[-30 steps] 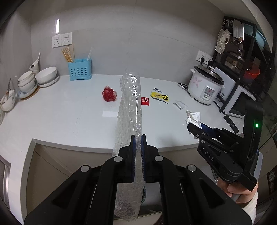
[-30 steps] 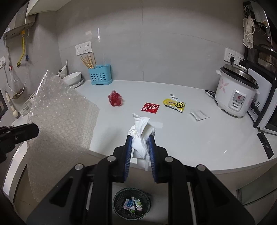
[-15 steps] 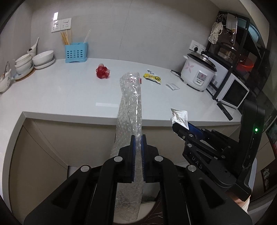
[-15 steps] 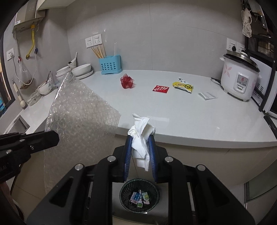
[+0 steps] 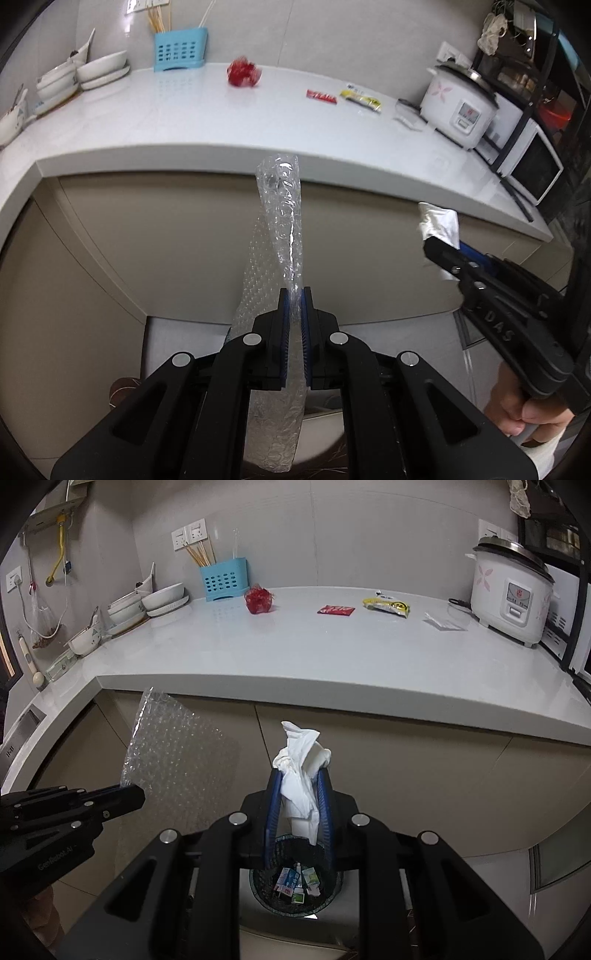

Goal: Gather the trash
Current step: 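Carry the bubble wrap with the left gripper while the right gripper carries the tissue down to the bin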

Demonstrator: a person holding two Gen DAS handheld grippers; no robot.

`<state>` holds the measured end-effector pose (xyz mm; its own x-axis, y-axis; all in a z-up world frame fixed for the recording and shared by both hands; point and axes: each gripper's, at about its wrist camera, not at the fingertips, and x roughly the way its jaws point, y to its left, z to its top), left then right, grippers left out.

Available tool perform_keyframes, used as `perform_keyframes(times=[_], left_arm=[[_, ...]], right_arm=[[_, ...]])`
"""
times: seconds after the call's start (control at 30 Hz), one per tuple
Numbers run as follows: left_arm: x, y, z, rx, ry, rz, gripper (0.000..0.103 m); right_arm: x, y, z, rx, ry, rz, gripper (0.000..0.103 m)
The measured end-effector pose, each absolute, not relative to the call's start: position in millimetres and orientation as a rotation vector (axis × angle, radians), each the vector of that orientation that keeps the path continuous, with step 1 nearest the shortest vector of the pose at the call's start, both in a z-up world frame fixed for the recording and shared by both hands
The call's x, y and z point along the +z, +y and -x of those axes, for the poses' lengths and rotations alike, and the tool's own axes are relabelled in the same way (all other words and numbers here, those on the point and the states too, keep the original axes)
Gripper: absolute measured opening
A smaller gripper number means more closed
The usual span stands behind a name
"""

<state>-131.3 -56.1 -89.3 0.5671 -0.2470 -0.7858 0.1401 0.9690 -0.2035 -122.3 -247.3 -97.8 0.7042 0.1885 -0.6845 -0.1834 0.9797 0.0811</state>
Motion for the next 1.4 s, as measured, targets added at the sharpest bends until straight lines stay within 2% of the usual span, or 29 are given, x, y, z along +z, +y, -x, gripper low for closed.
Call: perform_keyframes(times=[1.0,1.2,1.4], left_arm=[[-406.2,-83.5,47.7,-0.154,1.025,0.003,0.005],[-456.5,-90.0,37.7,-0.142,1.065,-0.011,0.005],[-482.6,-97.5,32.4,-0.156,1.12,-0.007,0.005]], right_arm=[[-400.3,-258.7,40.4,0.171,1.064,-0.117,0.019],[-449.1,-250.9,21.0,0.155,1.11,-0.09,0.019],[-483.8,-247.3,11.9,0.145,1.17,-0.102,0.019]])
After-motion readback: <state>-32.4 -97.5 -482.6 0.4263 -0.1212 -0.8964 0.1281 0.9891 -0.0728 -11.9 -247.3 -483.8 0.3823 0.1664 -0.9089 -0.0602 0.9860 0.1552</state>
